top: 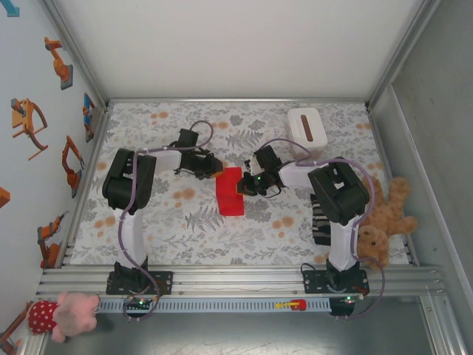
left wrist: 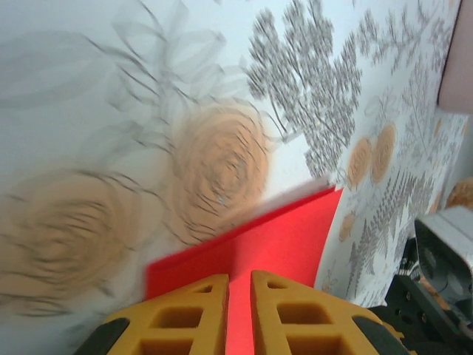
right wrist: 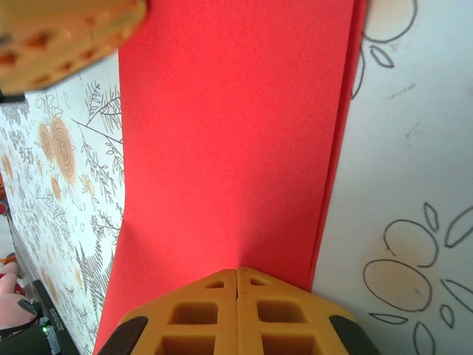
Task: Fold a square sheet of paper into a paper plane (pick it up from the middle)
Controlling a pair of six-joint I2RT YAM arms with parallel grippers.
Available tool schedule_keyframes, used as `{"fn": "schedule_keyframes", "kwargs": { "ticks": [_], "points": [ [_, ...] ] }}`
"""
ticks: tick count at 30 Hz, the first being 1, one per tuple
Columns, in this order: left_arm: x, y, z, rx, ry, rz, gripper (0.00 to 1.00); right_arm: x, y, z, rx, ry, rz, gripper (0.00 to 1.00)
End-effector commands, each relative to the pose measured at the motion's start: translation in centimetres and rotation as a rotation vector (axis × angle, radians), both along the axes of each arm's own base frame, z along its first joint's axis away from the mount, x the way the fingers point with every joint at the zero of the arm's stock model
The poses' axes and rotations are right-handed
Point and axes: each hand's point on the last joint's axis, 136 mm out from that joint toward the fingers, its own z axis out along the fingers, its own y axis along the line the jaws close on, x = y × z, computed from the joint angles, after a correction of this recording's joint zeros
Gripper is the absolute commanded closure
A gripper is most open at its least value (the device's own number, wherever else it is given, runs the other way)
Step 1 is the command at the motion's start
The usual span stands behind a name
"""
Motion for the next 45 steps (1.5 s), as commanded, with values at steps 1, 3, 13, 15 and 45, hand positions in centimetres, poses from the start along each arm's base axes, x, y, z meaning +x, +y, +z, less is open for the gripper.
{"fn": "schedule_keyframes", "kwargs": {
  "ticks": [1, 3, 13, 15, 45],
  "points": [
    [1.6, 3.7, -2.9, 0.098, 0.018, 0.064, 0.84, -8.4, -11.4, -11.4, -0.547, 0.304, -0.061, 1.00],
    [2.1, 4.2, -2.9, 0.107, 0.014, 0.070, 0.84, -8.3, -11.3, -11.3, -0.544, 0.300, -0.064, 1.00],
    [1.5, 3.1, 7.3, 0.039, -0.094, 0.087, 0.83, -7.1, -10.6, -10.4, -0.522, 0.272, -0.080, 1.00],
    [0.1, 2.3, 7.5, 0.028, -0.088, 0.083, 0.82, -6.3, -10.1, -10.0, -0.510, 0.255, -0.087, 1.00],
    [-11.1, -2.9, -0.1, 0.030, 0.208, -0.097, 0.84, -2.9, -7.5, -7.1, -0.384, 0.176, -0.062, 1.00]
  ]
}}
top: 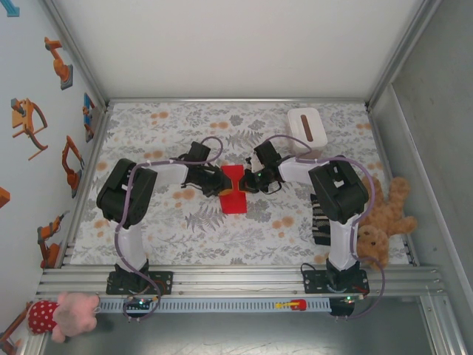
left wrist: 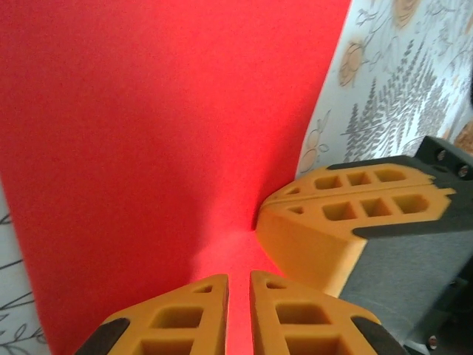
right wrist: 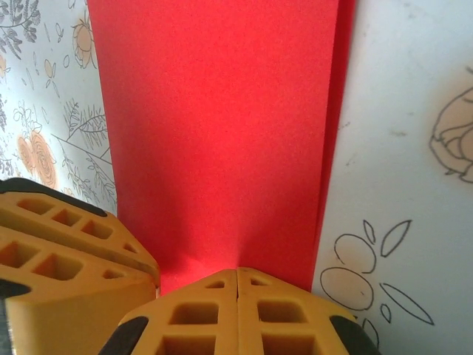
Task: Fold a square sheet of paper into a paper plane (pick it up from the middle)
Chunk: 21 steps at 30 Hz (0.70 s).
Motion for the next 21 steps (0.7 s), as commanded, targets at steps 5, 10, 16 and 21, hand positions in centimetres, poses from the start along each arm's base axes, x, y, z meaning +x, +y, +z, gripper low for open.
{"fn": "schedule_keyframes", "kwargs": {
  "ticks": [5, 10, 16, 21],
  "points": [
    [-2.5, 1.6, -2.4, 0.071, 0.060, -0.047, 0.84, -4.7, -7.4, -8.3, -0.356, 0.193, -0.060, 1.00],
    [-3.1, 3.8, -4.1, 0.109, 0.076, -0.020, 0.85, -5.0, -8.0, -8.9, -0.379, 0.203, -0.069, 1.00],
    [-3.6, 7.0, -3.8, 0.141, 0.070, 0.020, 0.85, -5.3, -8.5, -9.4, -0.396, 0.218, -0.078, 1.00],
    [-1.6, 4.9, 0.5, 0.051, -0.057, 0.036, 0.85, -5.4, -8.5, -9.4, -0.393, 0.218, -0.080, 1.00]
  ]
}}
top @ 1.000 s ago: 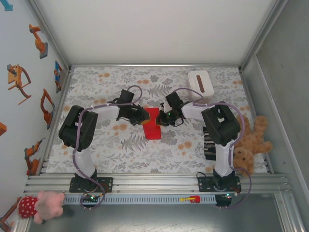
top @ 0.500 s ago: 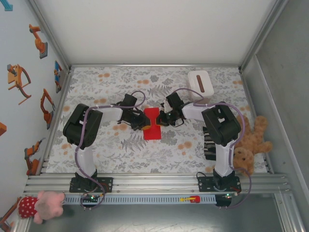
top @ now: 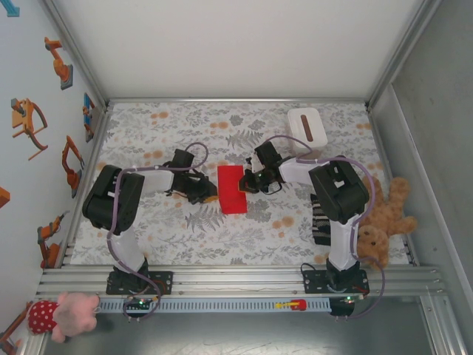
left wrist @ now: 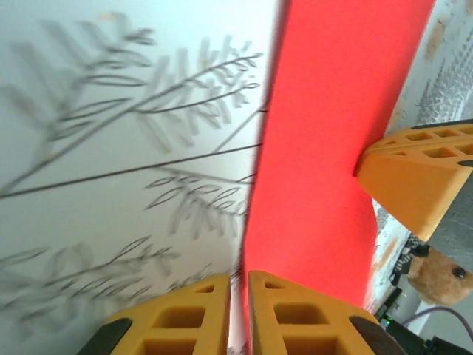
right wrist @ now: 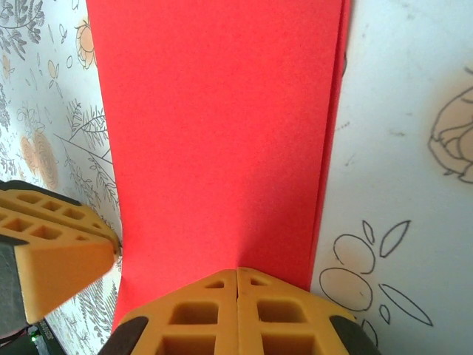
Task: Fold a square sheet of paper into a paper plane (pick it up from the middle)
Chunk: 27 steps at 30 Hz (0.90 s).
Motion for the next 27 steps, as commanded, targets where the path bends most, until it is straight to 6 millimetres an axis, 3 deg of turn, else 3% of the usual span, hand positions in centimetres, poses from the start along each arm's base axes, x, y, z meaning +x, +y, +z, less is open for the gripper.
{"fn": "schedule_keyframes", "kwargs": {
  "ticks": [1, 3, 6, 12, 18, 23, 27],
  "points": [
    [0.1, -1.5, 2.1, -0.013, -0.057, -0.008, 0.85, -5.2, -8.3, -9.2, -0.400, 0.220, -0.079, 1.00],
    [0.3, -3.4, 2.9, -0.045, -0.077, -0.027, 0.85, -5.2, -8.4, -9.3, -0.398, 0.220, -0.085, 1.00],
    [0.3, -5.3, 2.5, -0.068, -0.068, -0.041, 0.85, -5.5, -8.4, -9.5, -0.395, 0.227, -0.092, 1.00],
    [-0.9, -6.3, 0.4, -0.071, 0.011, -0.061, 0.85, -5.7, -8.4, -9.7, -0.391, 0.232, -0.097, 1.00],
    [-2.7, -4.4, -1.3, 0.011, 0.047, -0.076, 0.85, -5.6, -8.4, -9.8, -0.392, 0.230, -0.094, 1.00],
    [-4.5, -1.3, -2.6, 0.063, 0.080, -0.054, 0.85, -5.8, -8.8, -10.0, -0.407, 0.234, -0.095, 1.00],
    [-5.3, 0.8, -2.5, 0.074, 0.090, -0.023, 0.85, -5.9, -9.0, -10.2, -0.419, 0.238, -0.097, 1.00]
  ]
}}
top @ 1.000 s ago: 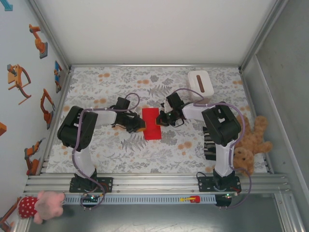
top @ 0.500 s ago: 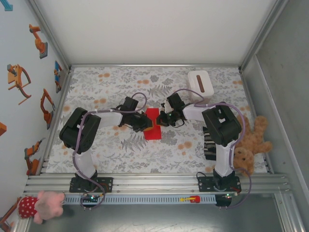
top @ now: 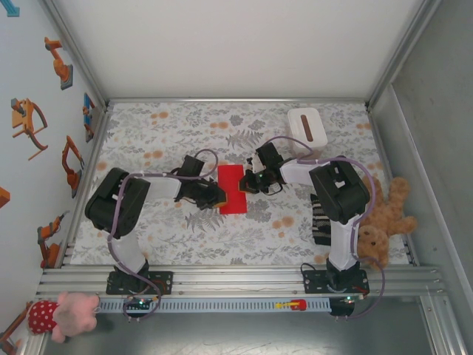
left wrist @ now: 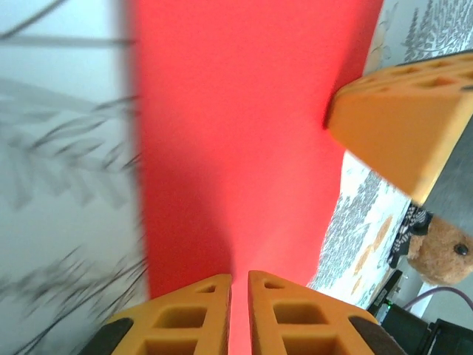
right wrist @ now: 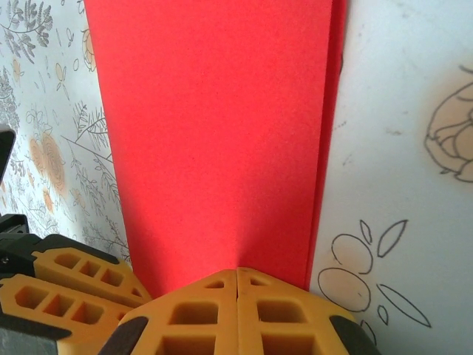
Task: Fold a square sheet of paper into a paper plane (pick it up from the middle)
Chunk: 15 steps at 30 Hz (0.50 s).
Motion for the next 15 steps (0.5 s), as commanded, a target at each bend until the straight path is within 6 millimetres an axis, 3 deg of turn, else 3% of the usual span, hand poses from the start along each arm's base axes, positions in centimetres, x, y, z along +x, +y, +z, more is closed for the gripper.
{"fn": "schedule_keyframes", "kwargs": {
  "ticks": [1, 5, 9, 15],
  "points": [
    [-2.8, 3.6, -1.8, 0.108, 0.097, 0.025, 0.85, -5.8, -8.9, -10.1, -0.441, 0.239, -0.085, 1.00],
    [-1.8, 3.5, 0.5, 0.080, 0.039, 0.039, 0.85, -5.9, -9.0, -10.1, -0.443, 0.242, -0.087, 1.00],
    [0.5, 1.3, 3.7, 0.014, -0.050, 0.032, 0.85, -5.9, -9.1, -10.1, -0.445, 0.241, -0.087, 1.00],
    [1.6, -3.4, 3.6, -0.052, -0.027, -0.047, 0.85, -5.8, -9.1, -10.1, -0.447, 0.238, -0.091, 1.00]
  ]
}}
